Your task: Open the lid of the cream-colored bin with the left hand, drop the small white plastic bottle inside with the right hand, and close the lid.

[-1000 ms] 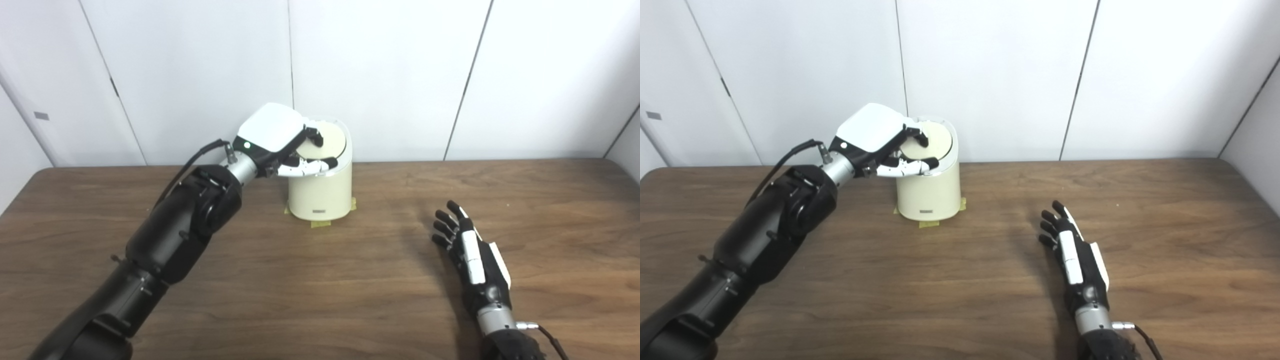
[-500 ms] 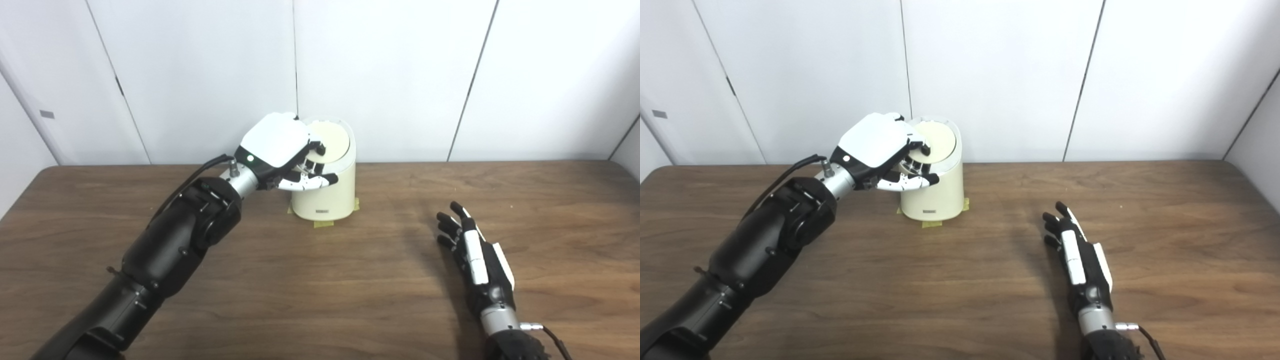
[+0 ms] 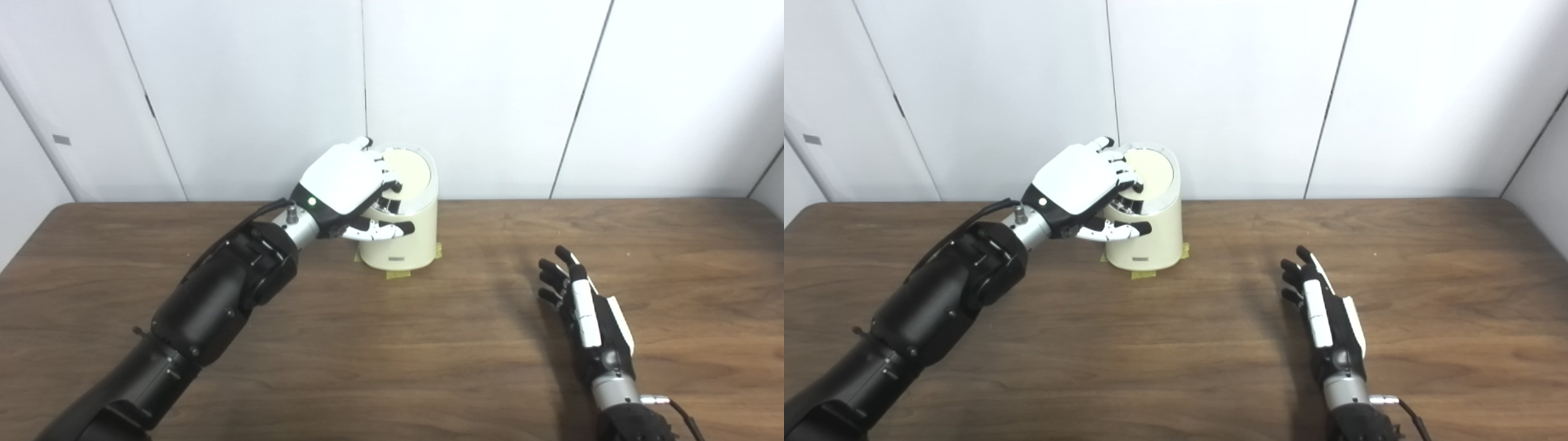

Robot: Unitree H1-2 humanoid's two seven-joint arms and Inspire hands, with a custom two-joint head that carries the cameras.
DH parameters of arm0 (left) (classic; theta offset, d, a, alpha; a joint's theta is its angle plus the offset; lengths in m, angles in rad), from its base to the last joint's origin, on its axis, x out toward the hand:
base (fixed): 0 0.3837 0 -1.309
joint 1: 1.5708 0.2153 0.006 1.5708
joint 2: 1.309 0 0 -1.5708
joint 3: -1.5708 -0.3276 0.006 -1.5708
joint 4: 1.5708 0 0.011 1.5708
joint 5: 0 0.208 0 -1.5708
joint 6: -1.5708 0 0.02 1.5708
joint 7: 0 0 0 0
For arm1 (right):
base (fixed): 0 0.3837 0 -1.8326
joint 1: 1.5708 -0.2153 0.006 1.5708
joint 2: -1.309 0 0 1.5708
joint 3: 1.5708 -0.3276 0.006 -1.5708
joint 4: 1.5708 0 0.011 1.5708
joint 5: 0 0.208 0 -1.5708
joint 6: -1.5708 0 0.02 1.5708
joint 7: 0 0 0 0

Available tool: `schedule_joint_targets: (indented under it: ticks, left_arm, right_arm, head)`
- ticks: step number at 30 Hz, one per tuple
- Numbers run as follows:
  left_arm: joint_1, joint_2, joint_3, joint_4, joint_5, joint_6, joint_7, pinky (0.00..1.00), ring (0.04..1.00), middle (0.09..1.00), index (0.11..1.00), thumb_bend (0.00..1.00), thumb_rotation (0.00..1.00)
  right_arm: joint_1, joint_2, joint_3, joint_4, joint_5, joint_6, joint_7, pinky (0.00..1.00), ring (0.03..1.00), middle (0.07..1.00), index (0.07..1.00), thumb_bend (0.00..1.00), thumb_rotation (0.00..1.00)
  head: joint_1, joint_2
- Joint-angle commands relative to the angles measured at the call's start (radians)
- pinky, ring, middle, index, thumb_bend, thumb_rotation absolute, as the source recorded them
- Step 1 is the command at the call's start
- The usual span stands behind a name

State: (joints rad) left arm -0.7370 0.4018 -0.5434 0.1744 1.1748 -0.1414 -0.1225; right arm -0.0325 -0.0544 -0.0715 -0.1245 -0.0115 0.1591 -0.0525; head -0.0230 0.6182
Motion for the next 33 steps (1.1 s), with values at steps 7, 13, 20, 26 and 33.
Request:
schedule_joint_targets:
  ticks: [7,13,20,26,33]
  left_arm:
    - [-0.004,0.026,-0.025,-0.002,0.04,-0.014,-0.034,0.93,0.827,0.769,0.669,0.44,0.88]
    - [-0.006,0.03,-0.023,-0.011,0.032,-0.014,-0.057,0.91,0.816,0.76,0.649,0.41,0.85]
    - [0.001,0.026,0.005,-0.023,-0.02,-0.015,-0.049,0.88,0.8,0.755,0.649,0.44,0.87]
    - [-0.008,0.024,0.025,-0.06,-0.058,-0.003,-0.104,0.9,0.802,0.751,0.693,0.46,0.94]
    - [-0.017,0.006,0.089,-0.109,-0.108,0.027,-0.142,0.87,0.816,0.769,0.775,0.45,0.9]
  right_arm:
    - [-0.026,-0.004,-0.012,-0.025,-0.001,-0.024,-0.005,0.83,0.875,0.859,0.931,0.6,1.0]
    - [-0.029,-0.003,-0.017,-0.02,0.004,-0.029,-0.006,0.82,0.875,0.859,0.93,0.59,1.0]
    - [-0.033,-0.002,-0.019,-0.017,0.006,-0.027,-0.007,0.82,0.873,0.86,0.929,0.59,1.0]
    - [-0.037,-0.005,-0.019,-0.005,0.004,-0.033,-0.007,0.83,0.877,0.862,0.931,0.59,1.0]
    - [-0.038,-0.008,-0.018,0.001,-0.002,-0.04,-0.006,0.83,0.877,0.864,0.932,0.59,1.0]
  head:
    - [-0.005,-0.001]
    - [-0.005,0.0]
    - [-0.007,0.0]
    - [-0.006,-0.002]
    - [-0.006,-0.003]
